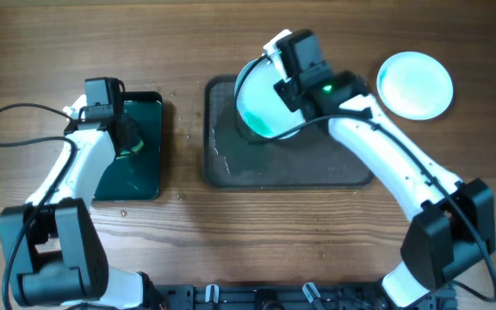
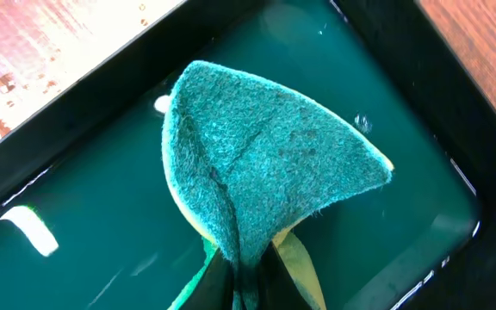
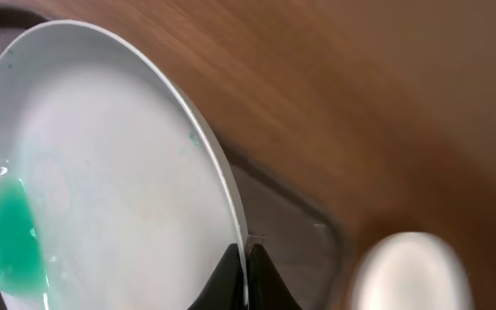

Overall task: Clean dirty plates on tray and stack at the side
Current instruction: 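Lift the plate with the right gripper and stack it on the side pile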

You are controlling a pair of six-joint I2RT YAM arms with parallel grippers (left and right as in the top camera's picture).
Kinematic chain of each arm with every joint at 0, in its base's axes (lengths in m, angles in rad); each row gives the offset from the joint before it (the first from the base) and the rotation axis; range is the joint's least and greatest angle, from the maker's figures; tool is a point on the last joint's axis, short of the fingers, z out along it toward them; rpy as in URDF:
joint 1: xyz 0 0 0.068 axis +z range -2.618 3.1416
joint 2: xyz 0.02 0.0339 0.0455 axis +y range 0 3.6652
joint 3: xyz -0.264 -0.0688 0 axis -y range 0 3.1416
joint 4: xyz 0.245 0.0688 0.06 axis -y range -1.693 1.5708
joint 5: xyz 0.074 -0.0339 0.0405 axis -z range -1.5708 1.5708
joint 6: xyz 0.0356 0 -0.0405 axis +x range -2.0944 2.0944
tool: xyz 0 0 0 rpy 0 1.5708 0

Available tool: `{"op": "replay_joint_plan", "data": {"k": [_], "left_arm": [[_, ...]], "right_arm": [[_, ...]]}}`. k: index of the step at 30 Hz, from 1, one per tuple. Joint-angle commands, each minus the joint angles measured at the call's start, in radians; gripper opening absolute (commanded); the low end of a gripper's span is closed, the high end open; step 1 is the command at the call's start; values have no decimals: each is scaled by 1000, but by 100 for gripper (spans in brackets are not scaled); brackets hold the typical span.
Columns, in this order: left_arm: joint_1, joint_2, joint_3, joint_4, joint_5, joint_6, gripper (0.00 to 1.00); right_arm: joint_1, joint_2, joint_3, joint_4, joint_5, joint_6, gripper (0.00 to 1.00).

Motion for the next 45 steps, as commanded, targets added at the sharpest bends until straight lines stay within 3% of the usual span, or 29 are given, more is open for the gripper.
{"op": "replay_joint_plan", "data": {"k": [1,3,5,14,15,17,21,23,25,28,32,36,40,45], "left_arm": [[9,27,-3,23,22,4,22],[9,27,-3,32,22,4,32],[9,27,-3,41,22,4,56],[9,-35,24,24,68,4,67],[9,-64,28,22,78,4,72],[9,-117,28,21,97,4,100],[9,-196,28,5,108,4,100],[9,-203,28,5,108,4,100],[9,-203,28,5,108,4,100],[9,-203,28,5,108,4,100],[9,-203,28,2,108,4,100],[9,-203,28,2,108,4,100],[9,-203,28,2,108,4,100],[9,-203,28,2,108,4,100]], "right_arm": [[79,-27,27,4,290,-189,4],[111,-27,27,11,349,-234,4],[150,-27,27,35,437,-291,4],[263,-27,27,283,739,-635,4],[272,-27,27,321,775,-685,4],[290,-27,27,428,859,-804,4],[328,-27,27,624,924,-940,4],[335,-27,19,600,863,-763,4],[328,-27,6,436,772,-606,4],[269,-14,-2,77,341,-343,4],[120,-39,2,138,264,-90,4],[-128,-90,5,125,-127,87,4],[-516,-63,3,94,-607,358,4],[-872,71,0,100,-768,573,4]]}}
